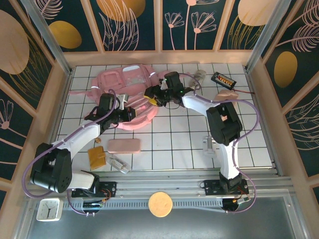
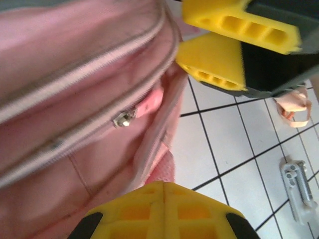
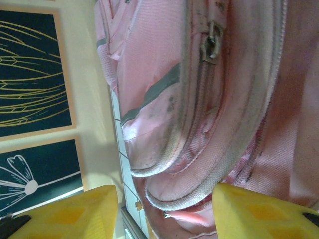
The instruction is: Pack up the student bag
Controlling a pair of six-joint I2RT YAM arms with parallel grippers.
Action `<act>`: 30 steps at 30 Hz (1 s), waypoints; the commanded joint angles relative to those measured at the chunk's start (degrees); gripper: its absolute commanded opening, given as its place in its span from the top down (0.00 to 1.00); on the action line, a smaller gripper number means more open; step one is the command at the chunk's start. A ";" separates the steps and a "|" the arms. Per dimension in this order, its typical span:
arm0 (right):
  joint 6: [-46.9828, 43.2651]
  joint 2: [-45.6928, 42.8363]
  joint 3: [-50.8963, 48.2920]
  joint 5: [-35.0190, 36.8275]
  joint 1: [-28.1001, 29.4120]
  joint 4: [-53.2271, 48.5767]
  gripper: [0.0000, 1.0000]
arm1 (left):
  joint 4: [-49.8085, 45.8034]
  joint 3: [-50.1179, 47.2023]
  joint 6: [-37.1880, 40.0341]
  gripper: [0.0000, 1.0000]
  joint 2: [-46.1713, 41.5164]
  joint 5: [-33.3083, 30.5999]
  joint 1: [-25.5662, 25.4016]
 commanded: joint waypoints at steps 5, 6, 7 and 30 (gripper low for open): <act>0.61 2.40 2.78 0.41 0.84 1.50 0.46 | 3.13 -2.69 -2.04 1.00 -2.84 2.10 0.16; 1.43 2.44 2.12 0.07 0.94 2.46 0.45 | 3.21 -2.84 -2.19 1.00 -2.90 2.14 0.18; 2.15 2.59 1.66 -0.42 0.95 2.94 0.44 | 3.16 -2.92 -2.21 1.00 -2.79 2.07 0.18; 7.24 6.40 -0.04 1.67 1.22 9.63 0.52 | 2.52 -3.99 -4.26 1.00 -0.27 -6.15 2.14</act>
